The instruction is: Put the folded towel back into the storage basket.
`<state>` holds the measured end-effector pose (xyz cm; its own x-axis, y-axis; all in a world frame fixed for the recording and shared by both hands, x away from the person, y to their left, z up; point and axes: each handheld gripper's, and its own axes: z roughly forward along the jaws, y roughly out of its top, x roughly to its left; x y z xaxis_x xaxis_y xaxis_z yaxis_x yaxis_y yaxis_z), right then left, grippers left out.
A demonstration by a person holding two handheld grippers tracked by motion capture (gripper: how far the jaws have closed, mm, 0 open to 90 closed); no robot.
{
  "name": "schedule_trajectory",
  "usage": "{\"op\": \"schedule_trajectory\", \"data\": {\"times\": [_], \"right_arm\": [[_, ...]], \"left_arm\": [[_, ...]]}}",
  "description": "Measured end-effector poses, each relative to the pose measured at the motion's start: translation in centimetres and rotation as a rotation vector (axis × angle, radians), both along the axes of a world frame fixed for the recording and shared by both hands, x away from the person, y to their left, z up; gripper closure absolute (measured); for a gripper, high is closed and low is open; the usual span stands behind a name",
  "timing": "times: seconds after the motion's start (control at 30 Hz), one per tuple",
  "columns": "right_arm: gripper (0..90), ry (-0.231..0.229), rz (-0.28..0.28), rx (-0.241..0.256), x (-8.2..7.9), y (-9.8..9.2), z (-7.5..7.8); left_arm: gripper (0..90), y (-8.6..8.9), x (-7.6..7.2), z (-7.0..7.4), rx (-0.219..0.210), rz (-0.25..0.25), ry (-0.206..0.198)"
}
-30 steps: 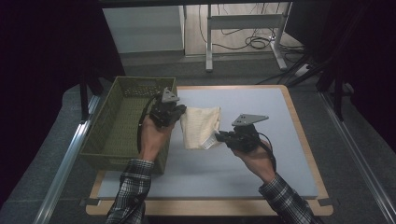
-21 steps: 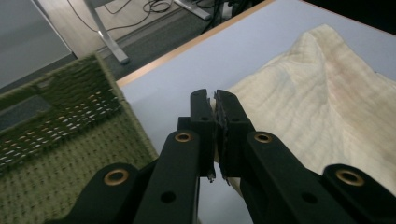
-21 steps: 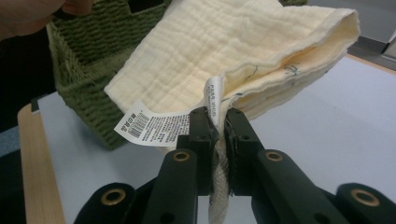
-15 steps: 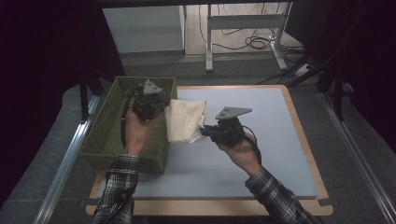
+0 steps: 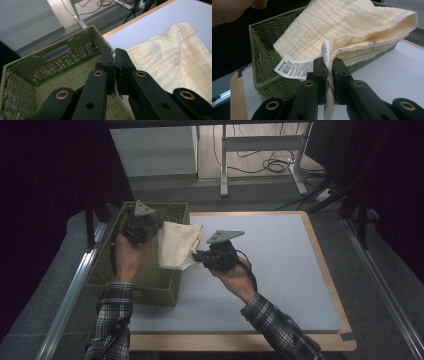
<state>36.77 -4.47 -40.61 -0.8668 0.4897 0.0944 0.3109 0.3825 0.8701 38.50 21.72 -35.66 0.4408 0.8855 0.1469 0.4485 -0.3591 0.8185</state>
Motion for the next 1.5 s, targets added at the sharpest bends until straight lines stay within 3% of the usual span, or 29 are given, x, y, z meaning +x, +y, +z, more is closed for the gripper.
{"op": "schedule_trajectory", "data": {"times": [0.4, 0.67, 1.03, 1.5], "right_arm": [[82.6, 0.006, 0.03, 0.001, 0.7, 4.8, -0.6], [82.5, 0.014, 0.055, -0.033, 1.1, 8.2, -1.7], [82.3, 0.033, 0.062, -0.115, 2.0, 12.1, -2.9], [82.0, 0.032, 0.066, -0.256, 3.2, 15.7, -3.7]], "left_arm": [[86.8, 3.4, 0.4, -0.4, 0.03, 0.07, 0.012], [86.8, 5.5, 0.6, -1.5, 0.039, 0.11, 0.039], [86.7, 8.5, 1.9, -4.1, 0.05, 0.168, 0.113], [86.5, 9.6, 4.9, -6.9, 0.12, 0.192, 0.217]]}}
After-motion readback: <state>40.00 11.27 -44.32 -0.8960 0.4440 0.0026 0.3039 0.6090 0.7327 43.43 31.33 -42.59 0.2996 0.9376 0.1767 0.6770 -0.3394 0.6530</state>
